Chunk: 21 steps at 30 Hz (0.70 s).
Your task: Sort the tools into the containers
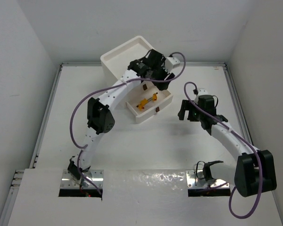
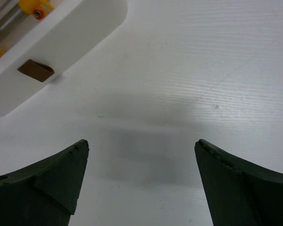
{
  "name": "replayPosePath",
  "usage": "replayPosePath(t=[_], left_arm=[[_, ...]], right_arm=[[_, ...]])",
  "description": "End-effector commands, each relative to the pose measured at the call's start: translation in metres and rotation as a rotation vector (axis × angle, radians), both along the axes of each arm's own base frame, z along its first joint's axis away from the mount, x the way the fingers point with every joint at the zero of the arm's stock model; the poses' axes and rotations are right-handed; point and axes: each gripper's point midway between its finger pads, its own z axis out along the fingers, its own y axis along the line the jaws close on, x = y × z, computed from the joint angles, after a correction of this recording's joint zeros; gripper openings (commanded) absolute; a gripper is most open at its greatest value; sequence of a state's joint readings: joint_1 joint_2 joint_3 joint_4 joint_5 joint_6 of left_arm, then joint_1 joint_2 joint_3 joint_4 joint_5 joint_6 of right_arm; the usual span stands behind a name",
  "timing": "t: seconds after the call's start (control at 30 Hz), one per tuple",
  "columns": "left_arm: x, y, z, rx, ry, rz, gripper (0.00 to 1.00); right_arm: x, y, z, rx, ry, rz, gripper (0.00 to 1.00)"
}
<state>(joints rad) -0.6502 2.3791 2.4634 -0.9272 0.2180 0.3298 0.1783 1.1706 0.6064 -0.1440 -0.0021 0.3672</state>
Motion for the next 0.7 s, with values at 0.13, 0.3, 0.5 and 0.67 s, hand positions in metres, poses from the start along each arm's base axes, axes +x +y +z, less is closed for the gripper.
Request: replayPosePath(t=[0.13, 0.3, 0.5, 0.67], left_arm=[[0.006, 0.01, 0.215, -0.409, -0.352, -0.015, 0.25], [0.079, 0.15, 0.273, -0.388, -0.581, 0.346, 0.57], [0.115, 0.243, 0.181, -0.134, -0.478, 0.561, 0.73], [0.127, 0.278, 0.124, 0.11, -0.388, 0.628, 0.85]], right_arm=[[0.028, 0.05, 0.036, 0.182, -0.156, 0.217, 0.73], [0.033, 0.069, 0.025, 0.213, -0.159, 0.288, 0.8], [0.038, 0.1, 0.01, 0.18, -0.123, 0.411, 0.84], [0.051, 0.11, -0.014, 0.18, -0.067, 0.422, 0.94]])
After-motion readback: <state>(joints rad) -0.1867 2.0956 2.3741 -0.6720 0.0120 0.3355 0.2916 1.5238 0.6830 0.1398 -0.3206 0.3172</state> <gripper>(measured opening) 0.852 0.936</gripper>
